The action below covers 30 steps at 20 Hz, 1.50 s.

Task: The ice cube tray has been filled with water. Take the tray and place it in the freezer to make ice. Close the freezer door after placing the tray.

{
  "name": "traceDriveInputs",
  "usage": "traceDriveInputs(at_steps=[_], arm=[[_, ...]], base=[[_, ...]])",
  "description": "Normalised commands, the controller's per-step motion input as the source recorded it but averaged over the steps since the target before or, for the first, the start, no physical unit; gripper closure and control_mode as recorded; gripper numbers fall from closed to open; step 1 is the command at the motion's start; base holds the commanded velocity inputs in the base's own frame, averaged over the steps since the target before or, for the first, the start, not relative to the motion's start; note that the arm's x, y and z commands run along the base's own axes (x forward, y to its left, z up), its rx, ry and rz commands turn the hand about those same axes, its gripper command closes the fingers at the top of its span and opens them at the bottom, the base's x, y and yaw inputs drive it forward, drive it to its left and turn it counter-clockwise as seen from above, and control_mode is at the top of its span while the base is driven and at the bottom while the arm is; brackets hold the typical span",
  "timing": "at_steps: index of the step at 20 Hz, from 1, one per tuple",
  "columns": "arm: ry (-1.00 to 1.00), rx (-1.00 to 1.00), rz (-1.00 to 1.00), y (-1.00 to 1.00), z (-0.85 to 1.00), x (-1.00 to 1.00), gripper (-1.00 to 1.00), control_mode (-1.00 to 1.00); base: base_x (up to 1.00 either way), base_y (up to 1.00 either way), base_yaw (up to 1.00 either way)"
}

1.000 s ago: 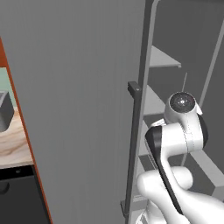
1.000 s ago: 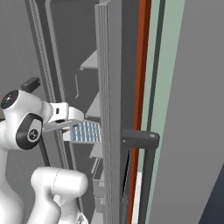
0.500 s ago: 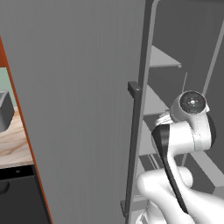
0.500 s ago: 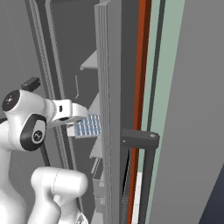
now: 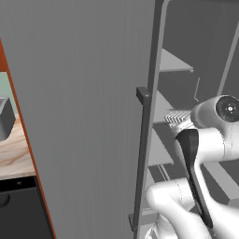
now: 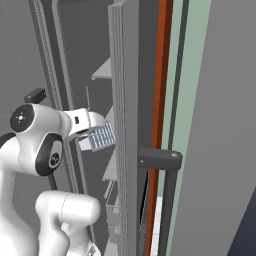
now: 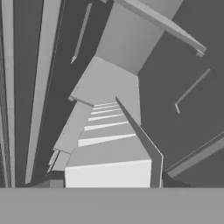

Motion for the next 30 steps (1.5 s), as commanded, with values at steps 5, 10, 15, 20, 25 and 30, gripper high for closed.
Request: traceDriveInputs(at_steps=[5,10,15,20,25,30], arm=[[0.00,-0.06,0.16,0.00,0.00,-0.01,1.00,-1.00],[0.00,-0.11,0.15,0.00,0.00,0.00,1.00,-1.00],[0.00,-0.15,0.13,0.00,0.00,0.00,1.00,-1.00],[0.00,-0.16,0.12,0.00,-0.04,0.00,1.00,-1.00],[0.00,-0.15,0.12,0.00,-0.02,0.00,1.00,-1.00],[0.00,-0.12,0.15,0.00,0.00,0.00,1.00,-1.00]], base=[[0.00,0.00,0.00],[0.00,0.00,0.00],[0.00,0.00,0.00],[0.00,0.00,0.00],[0.00,0.00,0.00],[0.00,0.00,0.00]])
